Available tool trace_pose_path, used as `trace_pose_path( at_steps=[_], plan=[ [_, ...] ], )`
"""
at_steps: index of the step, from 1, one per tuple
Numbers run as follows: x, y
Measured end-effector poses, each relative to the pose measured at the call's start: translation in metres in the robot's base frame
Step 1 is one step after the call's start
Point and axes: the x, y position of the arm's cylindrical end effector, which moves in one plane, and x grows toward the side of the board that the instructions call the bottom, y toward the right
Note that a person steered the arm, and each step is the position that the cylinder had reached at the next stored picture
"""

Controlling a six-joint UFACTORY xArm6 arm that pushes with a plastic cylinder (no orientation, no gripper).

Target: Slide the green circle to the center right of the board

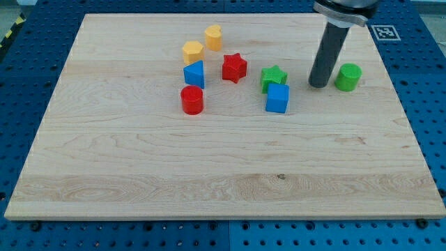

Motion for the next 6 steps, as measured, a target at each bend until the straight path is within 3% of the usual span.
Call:
trace_pose_path(
  at_steps=[2,6],
  plan=[
    [-0.023,0.009],
    [-0.008,0.040]
  ],
)
